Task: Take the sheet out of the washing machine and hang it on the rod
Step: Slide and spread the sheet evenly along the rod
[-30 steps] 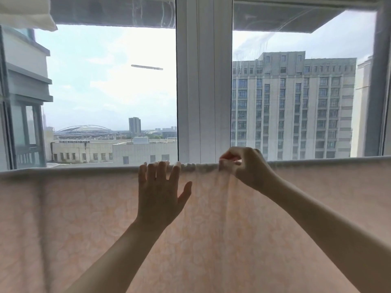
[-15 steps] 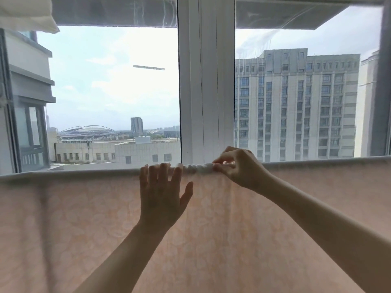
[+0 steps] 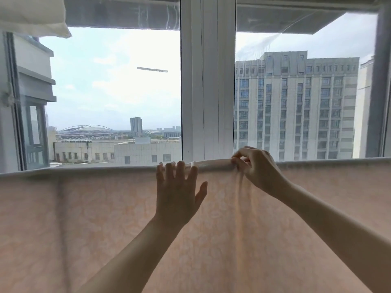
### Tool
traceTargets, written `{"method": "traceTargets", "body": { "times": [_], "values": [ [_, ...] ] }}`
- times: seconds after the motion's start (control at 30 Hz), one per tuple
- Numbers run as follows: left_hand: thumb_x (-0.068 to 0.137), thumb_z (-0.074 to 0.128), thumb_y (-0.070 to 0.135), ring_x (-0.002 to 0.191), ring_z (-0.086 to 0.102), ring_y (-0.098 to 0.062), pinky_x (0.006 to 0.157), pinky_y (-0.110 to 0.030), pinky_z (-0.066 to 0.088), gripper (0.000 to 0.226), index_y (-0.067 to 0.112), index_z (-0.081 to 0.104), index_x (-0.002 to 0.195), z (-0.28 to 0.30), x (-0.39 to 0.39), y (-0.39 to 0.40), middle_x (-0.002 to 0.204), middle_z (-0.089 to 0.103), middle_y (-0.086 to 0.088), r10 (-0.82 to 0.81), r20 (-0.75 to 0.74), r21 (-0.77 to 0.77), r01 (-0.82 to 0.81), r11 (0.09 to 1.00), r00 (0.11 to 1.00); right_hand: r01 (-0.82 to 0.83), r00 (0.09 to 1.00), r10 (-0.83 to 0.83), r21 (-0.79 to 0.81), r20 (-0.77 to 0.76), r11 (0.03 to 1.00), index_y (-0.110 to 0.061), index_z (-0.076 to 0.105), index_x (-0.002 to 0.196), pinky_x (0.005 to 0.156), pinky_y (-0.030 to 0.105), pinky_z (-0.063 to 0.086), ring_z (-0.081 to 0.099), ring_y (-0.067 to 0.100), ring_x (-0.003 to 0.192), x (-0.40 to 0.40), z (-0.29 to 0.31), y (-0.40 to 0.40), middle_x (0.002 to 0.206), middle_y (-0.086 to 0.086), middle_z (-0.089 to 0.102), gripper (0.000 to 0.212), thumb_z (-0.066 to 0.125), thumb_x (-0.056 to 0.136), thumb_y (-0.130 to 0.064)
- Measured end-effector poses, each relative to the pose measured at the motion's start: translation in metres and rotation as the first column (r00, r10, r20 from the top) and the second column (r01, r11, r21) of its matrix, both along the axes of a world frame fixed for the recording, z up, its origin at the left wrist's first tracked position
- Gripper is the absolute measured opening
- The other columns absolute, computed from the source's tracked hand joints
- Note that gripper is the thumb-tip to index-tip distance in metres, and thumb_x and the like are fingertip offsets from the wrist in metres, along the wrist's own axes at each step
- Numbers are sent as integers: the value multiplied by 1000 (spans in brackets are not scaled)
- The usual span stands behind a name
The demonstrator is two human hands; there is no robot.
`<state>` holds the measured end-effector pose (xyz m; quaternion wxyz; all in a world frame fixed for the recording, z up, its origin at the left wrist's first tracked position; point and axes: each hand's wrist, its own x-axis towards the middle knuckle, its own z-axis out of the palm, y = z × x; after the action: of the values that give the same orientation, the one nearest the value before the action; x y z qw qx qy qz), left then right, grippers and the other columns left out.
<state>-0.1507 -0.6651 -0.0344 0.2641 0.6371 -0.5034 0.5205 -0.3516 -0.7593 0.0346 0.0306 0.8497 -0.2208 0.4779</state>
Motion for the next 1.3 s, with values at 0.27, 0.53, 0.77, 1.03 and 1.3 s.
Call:
{"method": "traceTargets", "body": {
  "times": [0.27,0.53,0.77,1.03,1.3],
  "values": [
    [91,45,53,108,52,-34,101,-57,37,53,13,55,125,1,-36,-17,116,55,-12,-83,46,7,83,997,995,-24,999,22,47,30,999,-12,72,94,77,19,52,66,8,78,5,-1,4,87,-4,72,8,67,89,-16],
    [89,47,53,106,50,-34,100,-56,37,52,15,55,122,-2,-39,-21,114,53,-12,-96,50,-50,98,994,994,-37,999,31,333,22,942,-8,73,84,64,18,50,66,9,68,1,19,9,74,-11,67,29,53,98,-22],
    [87,50,53,108,51,-34,102,-57,36,52,16,56,123,-1,-33,-19,115,54,-12,-104,31,-34,105,994,994,316,857,-11,507,-516,802,-10,66,84,69,24,46,61,17,83,15,62,0,101,11,65,30,49,99,-29],
    [88,47,53,110,51,-34,104,-56,33,52,16,55,124,-2,-27,-16,117,54,-12,-92,20,-15,92,996,996,134,926,97,558,-365,819,-14,71,90,78,26,54,66,14,85,7,57,-5,93,2,70,14,61,93,-24],
    [88,45,54,111,52,-35,105,-57,35,51,18,51,124,-2,-32,-20,118,54,-12,-86,4,-16,86,996,996,57,980,44,483,-194,874,-8,72,90,67,30,47,61,23,75,-30,43,-15,93,17,71,22,60,94,-25]
  ]
}}
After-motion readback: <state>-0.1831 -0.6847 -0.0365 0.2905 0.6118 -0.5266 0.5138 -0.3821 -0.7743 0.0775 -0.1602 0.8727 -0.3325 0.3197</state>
